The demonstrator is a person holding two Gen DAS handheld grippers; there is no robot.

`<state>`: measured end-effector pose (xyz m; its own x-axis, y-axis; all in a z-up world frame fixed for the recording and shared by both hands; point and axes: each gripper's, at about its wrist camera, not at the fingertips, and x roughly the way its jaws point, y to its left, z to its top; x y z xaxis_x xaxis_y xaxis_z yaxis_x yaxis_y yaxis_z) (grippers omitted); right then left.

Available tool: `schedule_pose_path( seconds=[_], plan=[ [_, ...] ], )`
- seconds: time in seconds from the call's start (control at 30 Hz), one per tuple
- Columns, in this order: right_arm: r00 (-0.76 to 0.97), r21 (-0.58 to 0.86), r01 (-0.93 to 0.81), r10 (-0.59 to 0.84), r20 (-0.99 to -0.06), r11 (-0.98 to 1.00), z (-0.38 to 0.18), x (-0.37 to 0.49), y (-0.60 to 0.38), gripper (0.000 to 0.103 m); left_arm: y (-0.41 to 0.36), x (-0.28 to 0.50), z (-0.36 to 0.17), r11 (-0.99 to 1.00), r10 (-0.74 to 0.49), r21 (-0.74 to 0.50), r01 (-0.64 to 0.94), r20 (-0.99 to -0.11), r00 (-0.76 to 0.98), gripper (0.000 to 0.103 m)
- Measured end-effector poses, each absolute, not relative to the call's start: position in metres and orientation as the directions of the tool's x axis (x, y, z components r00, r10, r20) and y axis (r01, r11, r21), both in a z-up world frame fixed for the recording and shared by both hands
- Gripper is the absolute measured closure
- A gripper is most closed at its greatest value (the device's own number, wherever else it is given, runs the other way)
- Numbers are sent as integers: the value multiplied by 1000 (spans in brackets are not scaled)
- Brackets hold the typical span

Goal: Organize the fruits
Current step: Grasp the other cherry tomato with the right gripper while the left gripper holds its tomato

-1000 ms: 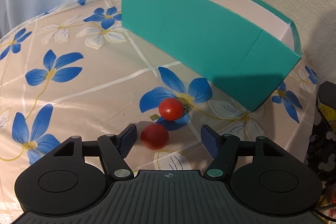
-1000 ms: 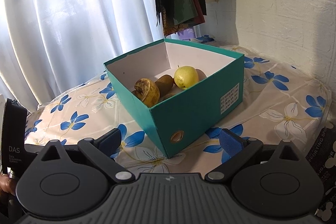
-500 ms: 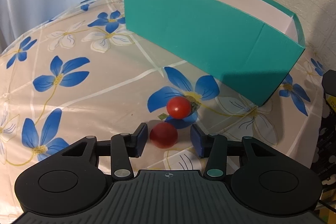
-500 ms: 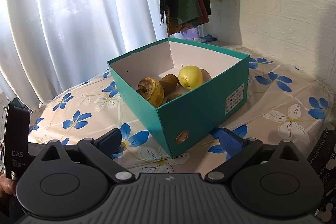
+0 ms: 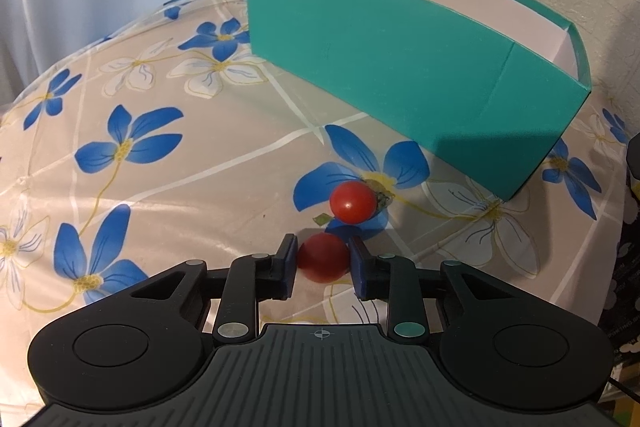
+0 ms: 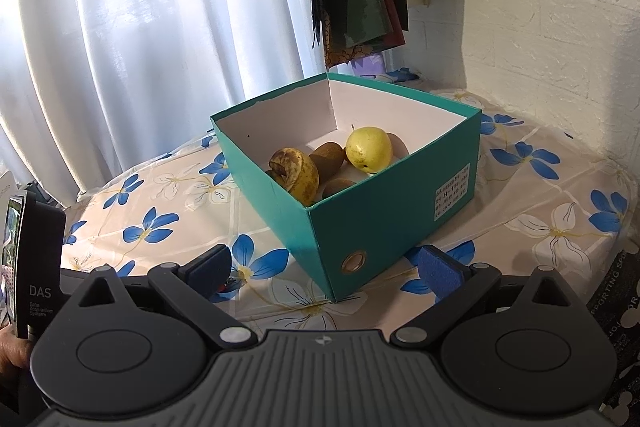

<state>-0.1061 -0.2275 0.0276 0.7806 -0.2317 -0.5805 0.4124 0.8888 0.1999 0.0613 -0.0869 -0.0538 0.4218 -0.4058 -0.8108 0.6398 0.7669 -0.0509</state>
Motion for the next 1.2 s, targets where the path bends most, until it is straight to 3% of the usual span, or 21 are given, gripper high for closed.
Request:
schedule_pose_path(
  seconds=[0.83,1.03,1.1,1.2],
  plan=[
    [724,139,298,-129,-677,944,18,-91,-200,5,-72,61,-47,783,-406,-74,618,-813,417,72],
    [704,130,273,-106,-702,953,12,-84,-194,13,-63,64,-44,796,-403,-86,599,-813,419,72],
    [697,133,263,-93,-711,956,10,-82,-192,19,-60,65,-43,803,-401,-91,589,-814,421,72],
    [679,131,244,-73,-731,961,5,-77,-189,37,-54,66,-39,809,-408,-106,579,-810,421,72]
  ],
)
